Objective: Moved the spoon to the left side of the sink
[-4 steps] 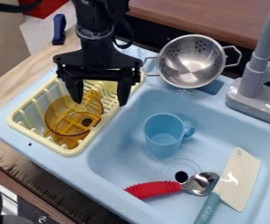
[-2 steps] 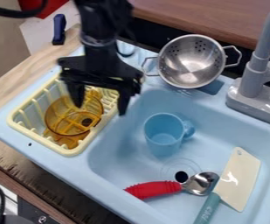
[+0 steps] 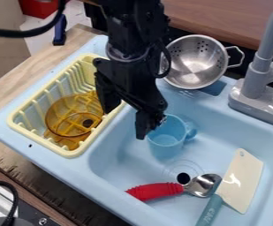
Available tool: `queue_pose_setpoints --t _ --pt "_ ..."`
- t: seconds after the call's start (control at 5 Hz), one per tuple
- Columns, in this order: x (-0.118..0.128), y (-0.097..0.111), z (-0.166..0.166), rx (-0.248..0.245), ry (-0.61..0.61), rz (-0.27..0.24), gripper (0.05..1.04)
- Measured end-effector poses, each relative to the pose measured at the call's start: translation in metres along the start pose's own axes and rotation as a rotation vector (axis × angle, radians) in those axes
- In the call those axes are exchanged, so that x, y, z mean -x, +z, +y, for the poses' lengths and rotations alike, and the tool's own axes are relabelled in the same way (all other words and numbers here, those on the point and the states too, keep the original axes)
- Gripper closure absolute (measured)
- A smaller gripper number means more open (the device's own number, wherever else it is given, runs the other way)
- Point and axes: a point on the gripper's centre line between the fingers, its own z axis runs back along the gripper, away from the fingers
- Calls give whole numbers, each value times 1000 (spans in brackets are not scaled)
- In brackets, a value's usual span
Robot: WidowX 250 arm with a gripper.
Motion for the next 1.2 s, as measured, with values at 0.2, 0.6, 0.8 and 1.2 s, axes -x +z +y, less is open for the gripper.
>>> queue_pose_setpoints --t 0.2,0.6,0.8,1.2 --pt "6 -9 -23 23 -250 -24 85" --pt "11 -38 -48 34 -359 -4 85" --pt "14 -51 -52 45 -341 -16 85" --pt "19 -75 -52 57 -345 8 85"
